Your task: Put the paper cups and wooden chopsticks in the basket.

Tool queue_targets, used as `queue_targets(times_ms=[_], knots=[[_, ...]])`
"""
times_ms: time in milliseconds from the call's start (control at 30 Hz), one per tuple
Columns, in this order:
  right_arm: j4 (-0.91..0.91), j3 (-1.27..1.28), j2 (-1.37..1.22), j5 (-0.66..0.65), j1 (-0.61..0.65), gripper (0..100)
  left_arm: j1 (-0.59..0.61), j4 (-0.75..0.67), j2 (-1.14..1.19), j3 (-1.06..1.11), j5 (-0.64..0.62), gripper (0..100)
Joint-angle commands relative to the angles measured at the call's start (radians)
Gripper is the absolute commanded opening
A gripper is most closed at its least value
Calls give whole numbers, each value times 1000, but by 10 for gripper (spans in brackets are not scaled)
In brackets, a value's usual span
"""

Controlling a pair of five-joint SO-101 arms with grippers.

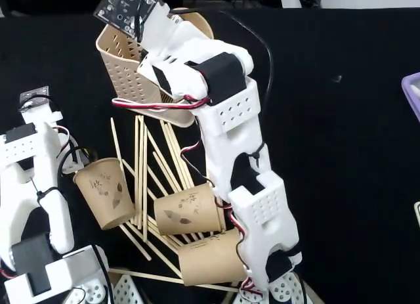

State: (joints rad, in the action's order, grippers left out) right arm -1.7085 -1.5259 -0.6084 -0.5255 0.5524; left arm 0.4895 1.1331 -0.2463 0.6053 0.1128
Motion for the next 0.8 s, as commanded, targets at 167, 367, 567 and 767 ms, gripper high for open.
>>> queue_targets(times_ms=[167,367,567,767], knots=[[2,15,-1,0,-69,124,1,-6,-38,-5,-8,220],[-38,30,-45,0,-84,124,-1,-6,-38,-5,-8,220],[-35,25,-51,0,-84,124,-1,-6,-38,-5,-8,220],[-49,-99,5,9,-72,147,-5,-6,-38,-5,-8,220]])
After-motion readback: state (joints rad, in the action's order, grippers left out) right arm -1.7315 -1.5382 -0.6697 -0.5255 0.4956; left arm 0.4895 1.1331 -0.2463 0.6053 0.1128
